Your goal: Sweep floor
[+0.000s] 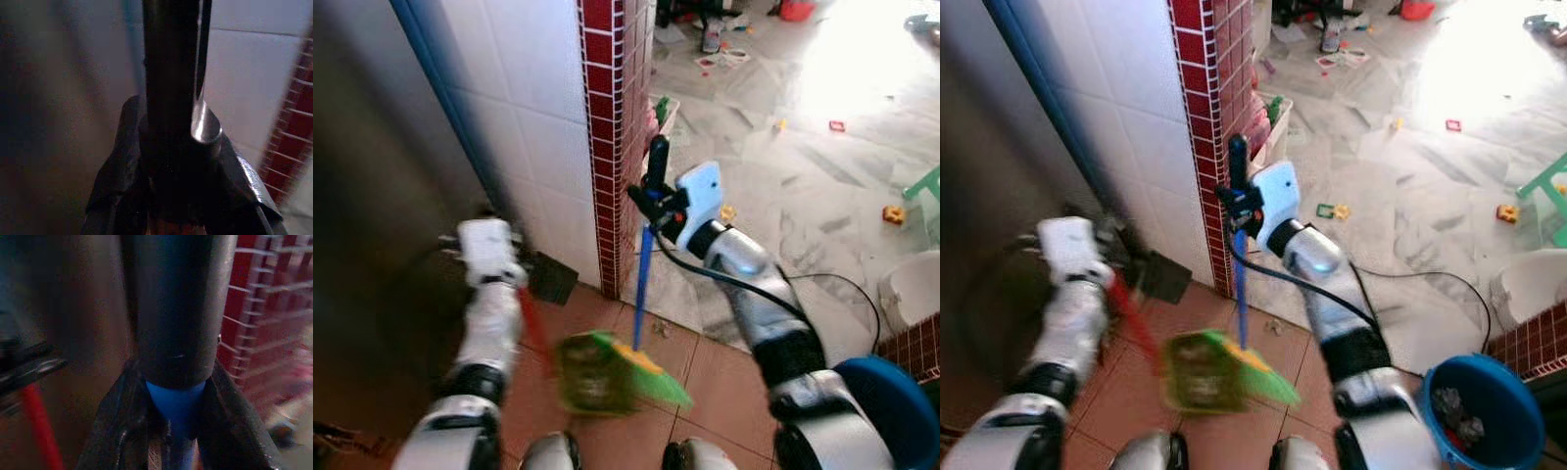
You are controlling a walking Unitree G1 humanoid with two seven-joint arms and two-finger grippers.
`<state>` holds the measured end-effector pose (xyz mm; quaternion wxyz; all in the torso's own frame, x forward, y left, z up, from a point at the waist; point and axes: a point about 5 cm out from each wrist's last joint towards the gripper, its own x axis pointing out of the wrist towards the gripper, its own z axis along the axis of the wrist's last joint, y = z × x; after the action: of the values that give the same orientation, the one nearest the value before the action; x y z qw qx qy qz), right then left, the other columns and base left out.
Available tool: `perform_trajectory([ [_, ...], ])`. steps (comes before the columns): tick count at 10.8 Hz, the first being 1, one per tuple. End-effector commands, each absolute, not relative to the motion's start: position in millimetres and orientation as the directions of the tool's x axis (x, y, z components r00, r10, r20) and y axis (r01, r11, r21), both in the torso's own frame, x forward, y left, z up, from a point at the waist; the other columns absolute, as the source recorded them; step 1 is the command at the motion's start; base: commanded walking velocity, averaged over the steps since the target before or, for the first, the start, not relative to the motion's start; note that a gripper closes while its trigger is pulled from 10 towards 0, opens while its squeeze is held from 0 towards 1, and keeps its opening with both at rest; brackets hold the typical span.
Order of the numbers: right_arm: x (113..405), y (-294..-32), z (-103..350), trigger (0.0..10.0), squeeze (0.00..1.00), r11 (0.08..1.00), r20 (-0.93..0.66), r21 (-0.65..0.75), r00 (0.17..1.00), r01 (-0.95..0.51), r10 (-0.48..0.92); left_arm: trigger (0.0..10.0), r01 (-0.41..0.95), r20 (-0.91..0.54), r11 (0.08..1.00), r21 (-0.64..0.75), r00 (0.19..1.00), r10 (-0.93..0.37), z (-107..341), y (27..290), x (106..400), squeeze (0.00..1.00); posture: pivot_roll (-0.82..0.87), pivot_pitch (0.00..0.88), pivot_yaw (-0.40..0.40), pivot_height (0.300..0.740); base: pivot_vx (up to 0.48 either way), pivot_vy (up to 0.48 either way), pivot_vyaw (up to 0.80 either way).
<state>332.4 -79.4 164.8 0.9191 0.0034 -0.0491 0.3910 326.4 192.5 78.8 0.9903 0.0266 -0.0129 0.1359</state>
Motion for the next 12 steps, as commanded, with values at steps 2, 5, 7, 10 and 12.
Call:
perform_trajectory([
  [2,322,-67,184,10.0,0.00,0.579,0.131,-0.055,0.568,-0.814,0.812,10.0,-0.308,0.079,0.947,0.089,0.950,0.301,84,202,325,0.00,0.01,0.084,0.045,0.740,0.000,0.000,0.00],
  [5,340,-79,243,10.0,0.00,0.535,0.200,-0.255,0.498,-0.805,0.844,10.0,-0.302,0.072,0.950,0.080,0.952,0.297,79,185,322,0.00,-0.01,0.121,-0.007,0.740,0.000,0.000,0.00],
  [7,356,-96,272,10.0,0.00,0.645,0.286,-0.428,0.582,-0.633,0.761,10.0,-0.290,0.053,0.956,0.050,0.956,0.287,72,170,315,0.00,-0.01,0.155,-0.045,0.740,0.000,0.000,0.00],
  [10,360,-104,230,10.0,0.00,0.706,0.238,-0.424,0.683,-0.567,0.691,10.0,-0.266,0.061,0.963,0.041,0.963,0.263,66,153,303,0.00,0.00,0.185,-0.066,0.740,0.000,0.000,0.00],
  [12,355,-104,156,10.0,0.00,0.835,0.119,-0.252,0.841,-0.489,0.528,10.0,-0.274,0.056,0.961,0.030,0.961,0.272,63,151,294,0.00,0.02,0.203,-0.063,0.740,0.000,0.000,0.00],
])
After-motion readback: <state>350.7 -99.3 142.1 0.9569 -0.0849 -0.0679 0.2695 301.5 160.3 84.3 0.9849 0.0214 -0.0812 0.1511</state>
